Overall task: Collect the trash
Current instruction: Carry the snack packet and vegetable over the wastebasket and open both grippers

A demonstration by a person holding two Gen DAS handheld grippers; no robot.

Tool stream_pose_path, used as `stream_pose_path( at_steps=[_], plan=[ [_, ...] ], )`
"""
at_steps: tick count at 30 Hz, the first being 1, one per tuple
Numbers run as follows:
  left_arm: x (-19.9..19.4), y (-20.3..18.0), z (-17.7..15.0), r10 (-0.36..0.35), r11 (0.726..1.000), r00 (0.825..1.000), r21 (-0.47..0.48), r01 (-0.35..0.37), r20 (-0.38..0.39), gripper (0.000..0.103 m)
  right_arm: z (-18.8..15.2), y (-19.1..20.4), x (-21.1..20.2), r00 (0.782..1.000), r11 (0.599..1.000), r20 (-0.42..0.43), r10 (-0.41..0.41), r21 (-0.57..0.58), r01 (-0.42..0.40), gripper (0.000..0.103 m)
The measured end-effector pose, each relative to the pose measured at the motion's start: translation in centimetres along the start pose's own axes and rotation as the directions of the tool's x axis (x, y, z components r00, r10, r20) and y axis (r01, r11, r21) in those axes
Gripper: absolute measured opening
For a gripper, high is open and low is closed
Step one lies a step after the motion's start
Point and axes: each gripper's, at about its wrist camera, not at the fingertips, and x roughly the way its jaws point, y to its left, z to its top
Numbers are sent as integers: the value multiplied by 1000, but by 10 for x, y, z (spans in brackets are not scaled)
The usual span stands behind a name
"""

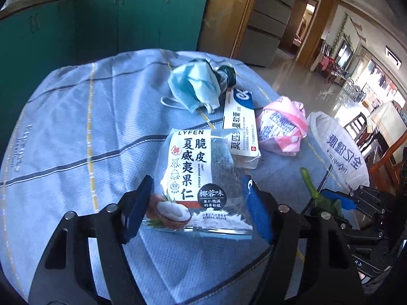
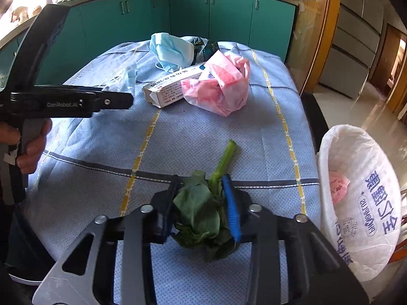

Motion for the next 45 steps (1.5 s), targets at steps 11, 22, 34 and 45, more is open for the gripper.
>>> stream_pose_path(
  at_steps=[11, 22, 34, 45],
  plan=[
    [-67, -27, 2, 31, 999, 985, 38, -38, 171, 72, 12, -24, -45, 992, 999, 128, -3, 46, -3, 29],
    [-71, -32, -5, 16, 999, 988, 47, -24, 155, 73, -3, -3, -4, 1000, 1000, -17, 23, -1, -23, 52],
    [-74, -57, 0, -44, 996, 982, 85, 28, 183, 73, -2, -15, -31, 996, 998, 79, 46, 39, -49, 17],
    [-30, -163, 39, -234, 959, 962, 195, 204, 143, 72, -32, -132, -111, 924, 928, 171, -342, 212, 305, 17]
  ],
)
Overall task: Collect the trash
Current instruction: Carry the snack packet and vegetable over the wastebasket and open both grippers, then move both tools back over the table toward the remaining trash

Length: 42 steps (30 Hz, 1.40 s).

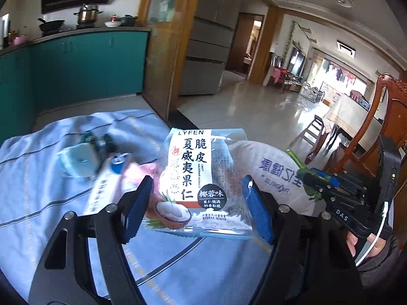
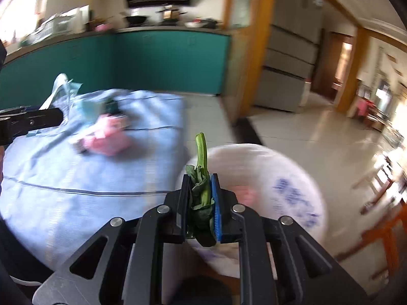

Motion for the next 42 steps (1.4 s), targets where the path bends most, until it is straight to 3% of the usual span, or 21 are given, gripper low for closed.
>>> stream_pose_path(
  at_steps=[4, 6, 12, 18, 21, 23, 25, 28, 31, 33, 36, 38, 42],
  plan=[
    [44, -41, 14, -77, 997, 996, 5, 78, -33, 71, -15, -48, 2, 997, 993, -39, -66, 98, 70, 17],
    [66, -60, 17, -115, 993, 992, -4, 115, -53, 71, -23, -63, 4, 997, 987, -57, -60, 146, 68, 17],
    [127, -111, 13, -251, 968, 959, -30, 249, -134, 72, -36, -85, 18, 994, 976, -96, -49, 207, 68, 17],
    [145, -115, 3, -290, 956, 944, -98, 277, -156, 80, -38, -89, 36, 989, 978, -140, -50, 192, 76, 17],
    [137, -102, 6, -306, 947, 943, -147, 287, -128, 87, -37, -89, 47, 985, 979, -160, -59, 182, 88, 25],
    [125, -92, 8, -295, 947, 949, -167, 276, -106, 88, -36, -86, 56, 982, 979, -176, -64, 179, 96, 40],
    [102, -74, 10, -244, 957, 968, -174, 232, -53, 89, -34, -80, 59, 983, 980, -174, -54, 178, 85, 43],
    [68, -40, 9, -116, 976, 993, -186, 116, 12, 90, -28, -65, 60, 988, 986, -156, -24, 158, 49, 58],
    [30, 4, 3, 20, 976, 999, -218, -11, 38, 90, -17, -37, 65, 988, 993, -149, 30, 116, -13, 61],
    [8, 29, -3, 123, 967, 991, -228, -110, 43, 90, -6, -14, 69, 988, 995, -140, 72, 75, -62, 61],
    [-27, 63, -14, 265, 938, 963, -243, -247, 45, 90, 26, 33, 73, 982, 987, -92, 163, 7, -163, 72],
    [-51, 90, -23, 313, 917, 949, -275, -289, 43, 90, 45, 60, 74, 976, 977, -63, 210, -34, -212, 83],
    [-84, 129, -38, 368, 881, 929, -335, -334, 40, 90, 75, 122, 79, 967, 956, -29, 254, -144, -255, 90]
  ],
)
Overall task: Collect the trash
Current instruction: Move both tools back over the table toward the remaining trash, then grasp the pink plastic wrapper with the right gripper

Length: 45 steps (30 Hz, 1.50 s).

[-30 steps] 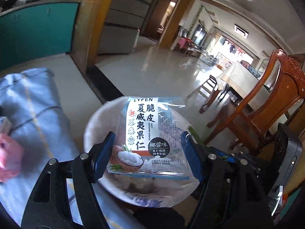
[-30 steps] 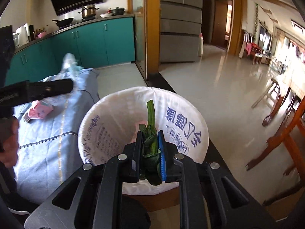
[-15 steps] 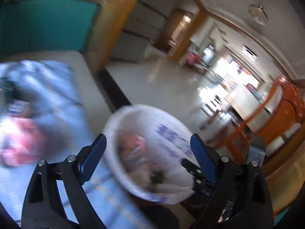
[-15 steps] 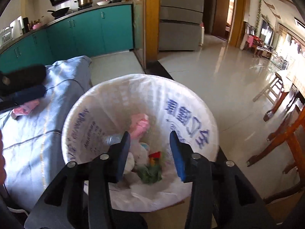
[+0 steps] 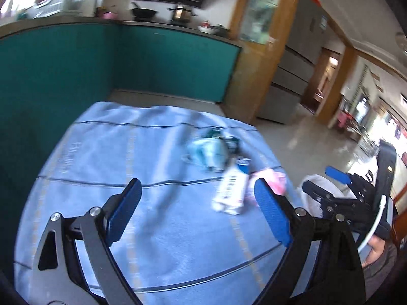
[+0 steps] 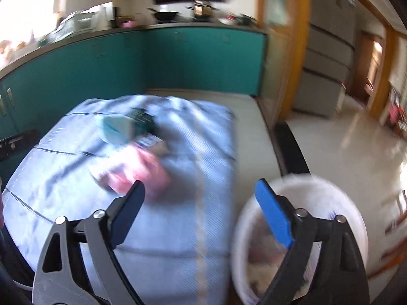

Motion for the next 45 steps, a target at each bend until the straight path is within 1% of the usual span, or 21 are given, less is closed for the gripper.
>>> stream_pose_path(
  at_steps=[3, 7, 9, 13, 17, 21, 22, 24, 26, 28, 30, 33, 37, 41, 44, 45],
  plan=[
    [-9, 30, 1, 17, 999, 1000, -32, -17, 2, 90, 19, 39, 27, 1000, 997, -13, 2, -74, -3, 90],
    [-22, 53, 2, 13, 998, 1000, -58, -13, 9, 90, 30, 61, 57, 997, 993, -68, -20, -113, 13, 91],
    [-28, 62, 1, 12, 999, 1000, -52, -11, 20, 90, 31, 62, 68, 994, 995, -106, -16, -104, 4, 91],
    [-29, 73, -2, -1, 998, 1000, -56, 2, 20, 91, 26, 61, 86, 982, 997, -187, 30, -61, -42, 91],
    [-25, 79, -7, -16, 997, 1000, -71, 17, 8, 91, 15, 66, 93, 970, 996, -235, 71, -40, -82, 90],
    [-23, 83, -10, -23, 996, 1000, -84, 23, 2, 91, 1, 72, 88, 958, 991, -263, 116, -30, -128, 90],
    [-22, 84, -11, -25, 996, 1000, -87, 25, 1, 91, -1, 75, 85, 956, 989, -265, 128, -32, -141, 89],
    [-19, 85, -13, -26, 996, 1000, -90, 25, -4, 91, -3, 82, 77, 954, 986, -263, 142, -48, -160, 82],
    [-19, 85, -14, -28, 995, 1000, -91, 28, -7, 91, -6, 90, 68, 953, 983, -263, 150, -63, -172, 68],
    [-17, 83, -14, -33, 996, 999, -86, 32, -10, 91, -8, 96, 62, 946, 977, -271, 179, -65, -204, 65],
    [-17, 82, -15, -36, 996, 999, -79, 35, -12, 91, -10, 102, 54, 945, 974, -268, 188, -76, -215, 62],
    [-13, 81, -14, -41, 997, 999, -71, 39, -21, 91, -15, 110, 38, 944, 967, -252, 211, -83, -239, 61],
    [-6, 80, -8, -56, 996, 998, -71, 53, -40, 91, -15, 110, 23, 948, 966, -227, 223, -77, -246, 61],
    [6, 70, 10, -77, 995, 996, -71, 74, -35, 92, -19, 101, 15, 959, 978, -216, 186, -58, -202, 61],
    [24, 49, 28, -126, 992, 991, -33, 124, -49, 93, -27, 89, 10, 961, 982, -211, 178, -19, -186, 61],
    [31, 42, 32, -131, 991, 990, -23, 130, -55, 93, -30, 85, 8, 962, 983, -210, 176, -8, -182, 61]
  ],
)
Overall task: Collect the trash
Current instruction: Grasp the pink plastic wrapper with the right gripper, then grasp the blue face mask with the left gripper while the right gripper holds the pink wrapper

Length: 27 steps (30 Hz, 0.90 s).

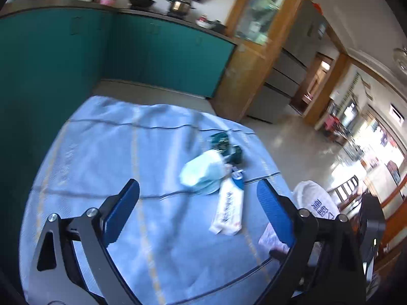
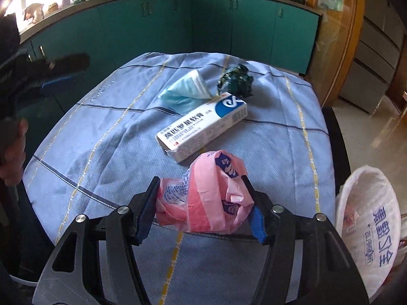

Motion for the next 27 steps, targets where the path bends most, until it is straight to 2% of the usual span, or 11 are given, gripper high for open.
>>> stream_pose_path(
  at_steps=[4, 6, 9, 11, 13, 14, 16, 17, 19, 23, 27],
  plan=[
    [44, -28, 14, -2, 998, 999, 65, 5, -45, 94, -14, -16, -13, 1000, 999, 12, -12, 53, 12, 61],
    [76, -34, 16, -24, 998, 993, 50, 30, -116, 94, -23, -23, -19, 1000, 997, 17, -17, 78, 15, 61],
    [110, -36, 18, 7, 1000, 987, 17, -5, -158, 94, -33, -31, -24, 1000, 995, 15, -28, 100, 26, 61],
    [124, -37, 15, 39, 999, 984, 26, -35, -173, 87, -39, -35, -26, 999, 993, 13, -31, 116, 29, 61],
    [135, -35, 11, 63, 998, 974, 37, -56, -216, 65, -44, -38, -29, 999, 991, 15, -30, 127, 28, 61],
    [136, -35, 9, 75, 997, 972, 43, -67, -223, 62, -46, -40, -31, 999, 991, 16, -30, 129, 28, 61],
    [134, -32, 5, 96, 995, 970, 60, -85, -222, 42, -51, -42, -36, 999, 991, 20, -32, 128, 29, 61],
    [130, -31, 3, 88, 995, 971, 59, -77, -223, 39, -52, -43, -36, 999, 991, 21, -32, 130, 29, 61],
    [122, -26, 0, 67, 997, 972, 57, -56, -225, 23, -52, -45, -36, 999, 990, 26, -29, 137, 25, 61],
    [98, -19, -10, 63, 997, 978, 58, -52, -199, 18, -50, -43, -34, 999, 990, 37, -17, 143, 12, 61],
    [50, -23, -23, 74, 995, 988, 74, -65, -139, 18, -48, -38, -32, 999, 991, 40, -9, 133, 4, 61]
  ],
)
